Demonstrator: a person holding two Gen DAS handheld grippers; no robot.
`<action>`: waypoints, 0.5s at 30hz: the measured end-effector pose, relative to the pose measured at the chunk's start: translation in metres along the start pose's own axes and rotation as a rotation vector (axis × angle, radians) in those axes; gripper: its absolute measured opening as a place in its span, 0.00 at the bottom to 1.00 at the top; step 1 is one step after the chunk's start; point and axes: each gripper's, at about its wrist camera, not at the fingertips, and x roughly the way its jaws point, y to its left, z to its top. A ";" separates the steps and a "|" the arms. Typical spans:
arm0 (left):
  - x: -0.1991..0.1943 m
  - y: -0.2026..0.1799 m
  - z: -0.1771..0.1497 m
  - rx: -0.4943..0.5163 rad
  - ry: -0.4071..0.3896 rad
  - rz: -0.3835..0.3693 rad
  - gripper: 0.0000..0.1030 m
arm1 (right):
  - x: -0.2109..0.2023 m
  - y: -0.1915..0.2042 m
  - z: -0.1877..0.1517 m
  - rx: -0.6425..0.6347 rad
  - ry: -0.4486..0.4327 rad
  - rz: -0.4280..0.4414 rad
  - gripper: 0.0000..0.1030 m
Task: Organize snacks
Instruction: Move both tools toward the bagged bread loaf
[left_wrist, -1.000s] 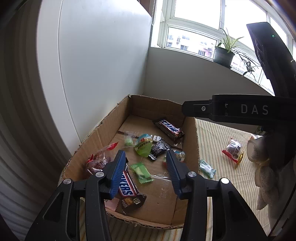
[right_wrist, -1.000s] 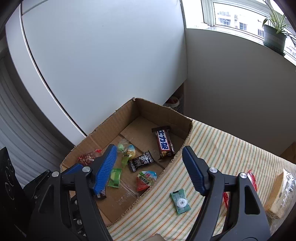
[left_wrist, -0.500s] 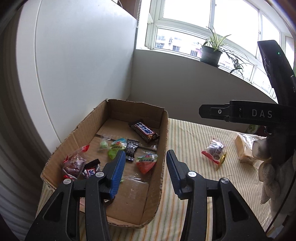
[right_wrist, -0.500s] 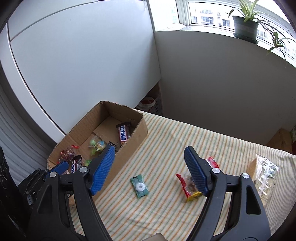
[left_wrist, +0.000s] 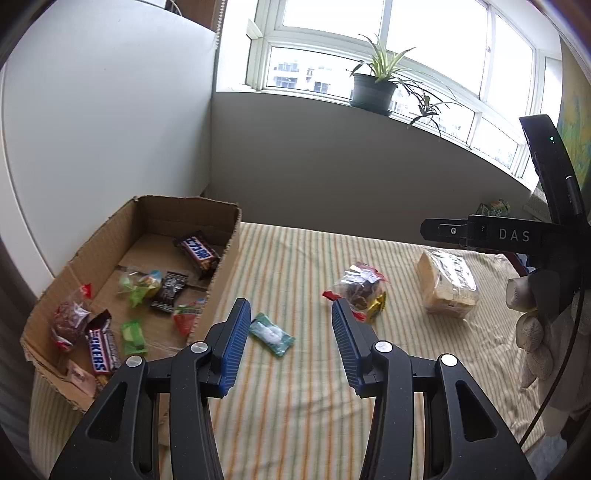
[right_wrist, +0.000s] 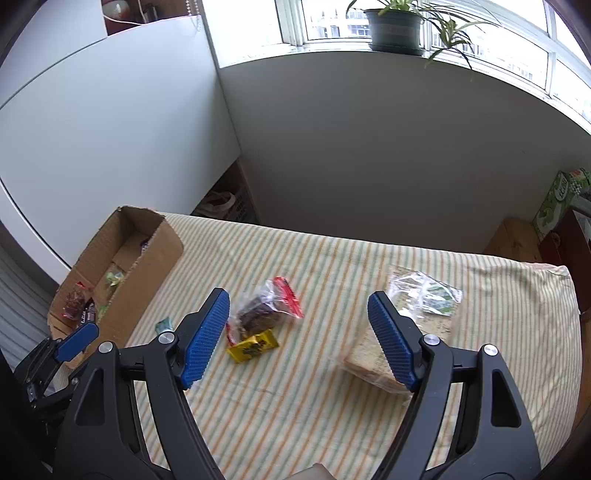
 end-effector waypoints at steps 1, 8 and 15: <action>0.002 -0.007 -0.001 0.004 0.006 -0.007 0.43 | 0.001 -0.009 -0.001 0.008 0.010 -0.009 0.85; 0.014 -0.056 -0.003 0.064 0.021 -0.063 0.47 | 0.003 -0.064 -0.011 0.081 0.018 -0.074 0.88; 0.033 -0.090 -0.009 0.091 0.059 -0.102 0.53 | 0.019 -0.117 -0.011 0.155 0.040 -0.034 0.88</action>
